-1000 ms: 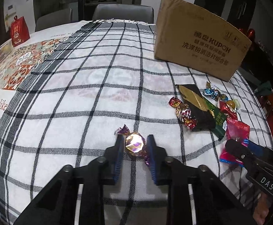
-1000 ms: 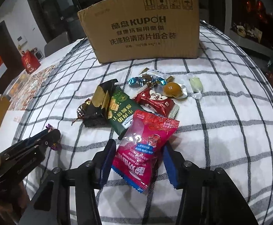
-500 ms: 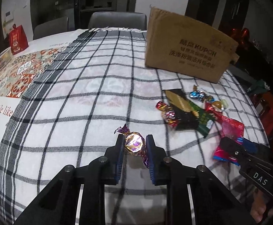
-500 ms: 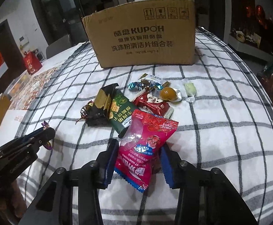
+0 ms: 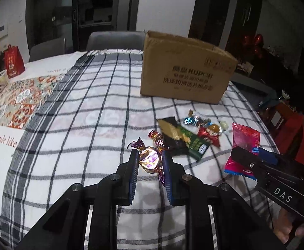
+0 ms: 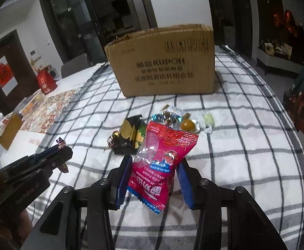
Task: Organize snacks
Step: 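Carry the candy and pink bag into the box and open both tools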
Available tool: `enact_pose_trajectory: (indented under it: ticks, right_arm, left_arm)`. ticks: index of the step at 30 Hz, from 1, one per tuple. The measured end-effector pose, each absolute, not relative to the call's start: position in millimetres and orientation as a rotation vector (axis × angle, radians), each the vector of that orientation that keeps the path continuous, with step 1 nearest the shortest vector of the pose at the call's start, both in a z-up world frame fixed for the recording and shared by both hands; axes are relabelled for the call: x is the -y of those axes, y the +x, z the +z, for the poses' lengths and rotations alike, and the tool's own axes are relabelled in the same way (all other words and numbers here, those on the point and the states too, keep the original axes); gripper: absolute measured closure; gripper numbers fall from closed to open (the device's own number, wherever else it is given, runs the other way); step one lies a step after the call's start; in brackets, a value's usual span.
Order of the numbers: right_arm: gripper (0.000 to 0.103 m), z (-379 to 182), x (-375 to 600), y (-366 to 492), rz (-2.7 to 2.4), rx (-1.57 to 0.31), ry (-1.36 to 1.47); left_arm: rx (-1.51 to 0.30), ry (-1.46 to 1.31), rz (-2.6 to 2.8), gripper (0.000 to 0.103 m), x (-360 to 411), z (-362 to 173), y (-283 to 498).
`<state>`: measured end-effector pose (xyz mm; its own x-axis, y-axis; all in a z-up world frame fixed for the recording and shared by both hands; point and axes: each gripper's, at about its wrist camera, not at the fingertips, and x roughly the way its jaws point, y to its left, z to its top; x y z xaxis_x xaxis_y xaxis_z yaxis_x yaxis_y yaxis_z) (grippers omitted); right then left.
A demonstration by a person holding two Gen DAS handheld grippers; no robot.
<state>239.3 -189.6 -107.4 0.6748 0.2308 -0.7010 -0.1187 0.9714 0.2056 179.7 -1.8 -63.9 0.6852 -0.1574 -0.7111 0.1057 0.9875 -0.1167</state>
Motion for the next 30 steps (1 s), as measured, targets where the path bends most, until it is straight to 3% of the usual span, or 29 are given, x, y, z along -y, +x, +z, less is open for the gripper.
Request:
enact_pose_trajectory:
  ticks: [30]
  right_arm:
    - [0.059,12.8,207.2,298.1,0.231,-0.514,0.077]
  left_arm:
    - [-0.546,0.019,-0.269,0.080,35.7,53.0,241.9]
